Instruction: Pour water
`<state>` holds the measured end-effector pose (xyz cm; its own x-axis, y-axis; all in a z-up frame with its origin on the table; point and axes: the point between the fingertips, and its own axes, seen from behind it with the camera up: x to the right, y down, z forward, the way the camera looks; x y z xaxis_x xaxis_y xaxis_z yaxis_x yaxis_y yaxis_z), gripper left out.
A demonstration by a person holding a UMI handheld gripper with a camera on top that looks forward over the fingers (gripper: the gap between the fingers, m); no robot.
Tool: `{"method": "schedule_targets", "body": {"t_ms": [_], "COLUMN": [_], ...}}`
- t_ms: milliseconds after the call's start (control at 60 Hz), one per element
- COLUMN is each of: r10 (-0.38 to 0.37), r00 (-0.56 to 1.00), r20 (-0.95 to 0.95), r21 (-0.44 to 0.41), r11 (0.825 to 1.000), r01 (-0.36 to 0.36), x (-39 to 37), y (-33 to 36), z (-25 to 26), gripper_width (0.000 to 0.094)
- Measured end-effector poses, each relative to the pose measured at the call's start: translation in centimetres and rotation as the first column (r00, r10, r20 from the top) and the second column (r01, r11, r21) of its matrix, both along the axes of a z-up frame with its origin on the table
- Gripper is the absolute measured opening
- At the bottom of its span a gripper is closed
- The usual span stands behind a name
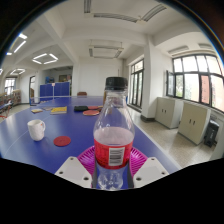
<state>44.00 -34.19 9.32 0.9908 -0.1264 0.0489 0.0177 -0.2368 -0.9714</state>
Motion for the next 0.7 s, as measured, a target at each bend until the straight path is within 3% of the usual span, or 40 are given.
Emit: {"method": "schedule_targets", "body": {"t_ms": [83,250,367,500,600,700], "r10": [-0.011,-0.09,-0.185,-0.293,-0.317,-0.272], "r00": [1.0,0.992,0.942,0.79,0.585,0.255], "r20": [0.004,0.084,0.281,0.539,0.747,0.928], "r21": [-0.001,0.003,0.043,0.15,0.231,0.257], "r11": [1.0,0.996,0.983,0.956,0.948,0.962], "r01": [0.011,0.09,0.18,0.252,0.218,0.092], "x": [-0.2,1.8,4.7,5.7,1.9,-4.9], "y": [0.1,0.3,1.2,4.0,7.1,10.5], "z": [-0.3,2.4,7.7,17.2,24.3,29.4], "gripper_width": [0.0346,0.0348,0.0347,0.0348,0.0351,0.0348]}}
